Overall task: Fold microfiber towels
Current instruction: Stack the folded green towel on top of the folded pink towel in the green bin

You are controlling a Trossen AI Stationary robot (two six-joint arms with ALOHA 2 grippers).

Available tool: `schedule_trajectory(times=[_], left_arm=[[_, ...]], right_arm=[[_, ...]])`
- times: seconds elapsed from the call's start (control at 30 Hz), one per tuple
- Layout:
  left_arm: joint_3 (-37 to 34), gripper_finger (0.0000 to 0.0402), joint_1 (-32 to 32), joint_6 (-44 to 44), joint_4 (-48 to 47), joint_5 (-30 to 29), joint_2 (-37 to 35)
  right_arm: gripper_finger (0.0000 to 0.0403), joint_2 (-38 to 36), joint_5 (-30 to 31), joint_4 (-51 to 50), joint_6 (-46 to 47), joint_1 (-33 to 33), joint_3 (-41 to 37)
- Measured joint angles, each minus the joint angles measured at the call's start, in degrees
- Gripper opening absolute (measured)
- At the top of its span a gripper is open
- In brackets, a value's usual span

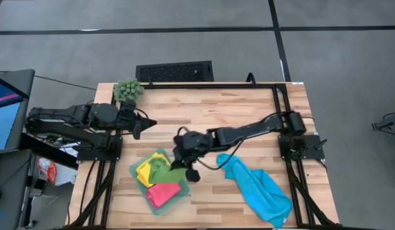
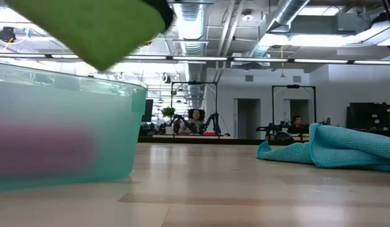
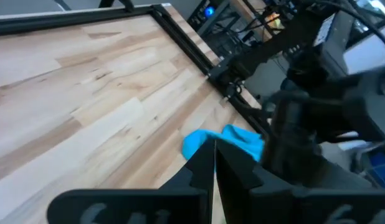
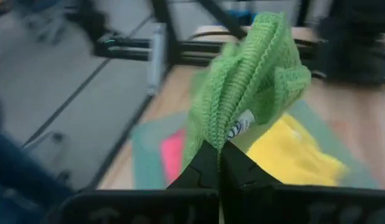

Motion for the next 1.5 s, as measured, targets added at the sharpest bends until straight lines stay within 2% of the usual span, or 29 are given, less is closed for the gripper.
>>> schedule_trajectory(times=[0.3,0.53,0.83,1.03,1.2,1.3,1.5], left_arm=[[0.03,0.0006,-0.08,-0.15,-5.31,-0.32,-3.27],[0.03,0.0006,-0.08,-0.14,-7.28,-0.13,-3.53],[0.03,0.0006,-0.1,0.34,-7.33,-0.37,-3.44],[0.03,0.0006,-0.1,0.38,-7.42,-0.67,-3.43],[0.03,0.0006,-0.1,0.44,-7.44,-1.89,-3.42],[0.03,0.0006,-0.08,1.47,-7.4,-2.22,-3.44],[0.03,0.0006,-0.08,2.4,-7.77,-3.38,-3.44]], right_arm=[[0.0007,15.13,-7.64,-12.17,-4.07,2.81,21.7],[0.0007,21.36,-13.99,-24.02,-10.02,2.76,30.66],[0.0007,22.06,-22.49,-32.94,-17.96,1.54,33.88],[0.0007,21.97,-30.72,-33.54,-20.85,0.68,34.02],[0.0007,20.86,-35.17,-34.77,-21.95,1.36,34.08],[0.0007,21.08,-34.96,-35.06,-22.66,1.9,34.06],[0.0007,24.38,-33.05,-29.58,-22.15,1.25,34.04]])
